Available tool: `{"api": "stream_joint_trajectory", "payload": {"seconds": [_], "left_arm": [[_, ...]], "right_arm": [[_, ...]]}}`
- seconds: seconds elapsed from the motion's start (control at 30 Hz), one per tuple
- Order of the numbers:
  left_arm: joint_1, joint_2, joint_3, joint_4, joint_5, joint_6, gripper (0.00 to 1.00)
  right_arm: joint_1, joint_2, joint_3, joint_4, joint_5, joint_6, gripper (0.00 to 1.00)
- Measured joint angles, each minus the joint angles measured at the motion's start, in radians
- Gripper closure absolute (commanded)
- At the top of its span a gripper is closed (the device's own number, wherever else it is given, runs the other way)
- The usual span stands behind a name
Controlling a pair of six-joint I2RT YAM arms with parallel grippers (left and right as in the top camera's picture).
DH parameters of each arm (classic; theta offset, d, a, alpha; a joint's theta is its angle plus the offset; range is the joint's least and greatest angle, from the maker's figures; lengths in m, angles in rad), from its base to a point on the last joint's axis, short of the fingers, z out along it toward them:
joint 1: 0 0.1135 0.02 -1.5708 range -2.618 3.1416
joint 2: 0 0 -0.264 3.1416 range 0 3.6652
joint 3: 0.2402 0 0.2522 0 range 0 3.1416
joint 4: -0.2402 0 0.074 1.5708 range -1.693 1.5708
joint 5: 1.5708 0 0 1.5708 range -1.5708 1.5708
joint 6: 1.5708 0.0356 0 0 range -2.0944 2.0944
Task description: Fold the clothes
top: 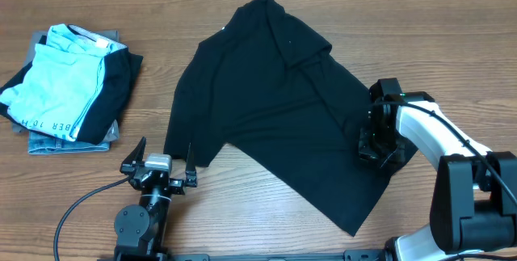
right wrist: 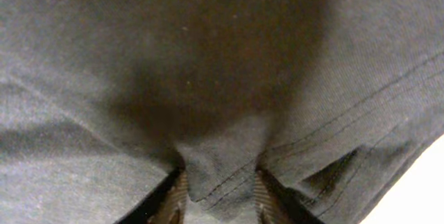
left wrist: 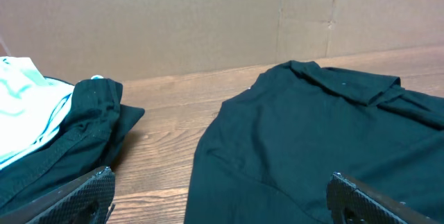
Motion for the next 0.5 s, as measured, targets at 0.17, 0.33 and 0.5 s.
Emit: {"api": "stream_joint_trajectory", "payload": {"seconds": [0.17,0.33,0.5], "left_arm": [[0.0,0.0,0.0,0.0,0.0,0.0,0.0],[0.0,0.0,0.0,0.0,0.0,0.0,0.0],[0.0,0.0,0.0,0.0,0.0,0.0,0.0]], "right_arm": [[0.0,0.0,0.0,0.0,-0.003,0.001,0.78],[0.0,0.0,0.0,0.0,-0.003,0.002,0.91],[0.0,0.0,0.0,0.0,-0.002,0.002,0.96]]}}
